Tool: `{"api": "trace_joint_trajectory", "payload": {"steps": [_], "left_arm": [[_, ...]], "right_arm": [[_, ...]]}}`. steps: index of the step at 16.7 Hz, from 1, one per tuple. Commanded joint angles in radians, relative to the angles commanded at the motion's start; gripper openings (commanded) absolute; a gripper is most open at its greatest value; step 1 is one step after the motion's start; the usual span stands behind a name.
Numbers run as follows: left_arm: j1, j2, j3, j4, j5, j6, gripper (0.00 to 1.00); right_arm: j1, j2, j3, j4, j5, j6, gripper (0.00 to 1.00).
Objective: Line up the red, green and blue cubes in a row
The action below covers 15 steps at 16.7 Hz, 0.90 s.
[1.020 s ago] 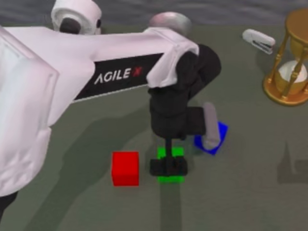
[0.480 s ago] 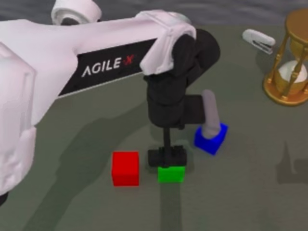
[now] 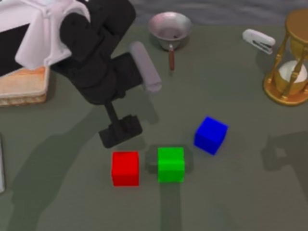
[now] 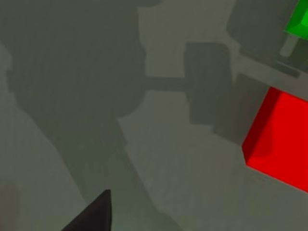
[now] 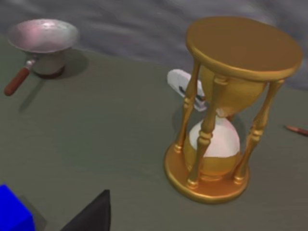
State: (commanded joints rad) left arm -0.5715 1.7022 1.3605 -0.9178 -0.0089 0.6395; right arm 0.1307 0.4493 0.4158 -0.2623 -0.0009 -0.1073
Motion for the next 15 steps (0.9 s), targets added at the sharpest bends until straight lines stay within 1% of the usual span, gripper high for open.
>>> {"api": "trace_joint_trajectory", "payload": {"steps": [9,12,15], "left_arm": [[0.355,-0.959,-0.782,0.469,-0.009,-0.337,1.00],[0.447,-1.231,-1.010,0.617,-0.007,-0.441,1.00],[0.517,-1.442,-1.182,0.747,-0.002,-0.529,1.00]], "right_arm": [[0.209,1.013,0.735,-0.502,0.002,-0.194,1.00],[0.274,1.302,0.955,-0.652,0.000,-0.253,1.00],[0.327,1.519,1.144,-0.770,0.000,-0.302,1.00]]}}
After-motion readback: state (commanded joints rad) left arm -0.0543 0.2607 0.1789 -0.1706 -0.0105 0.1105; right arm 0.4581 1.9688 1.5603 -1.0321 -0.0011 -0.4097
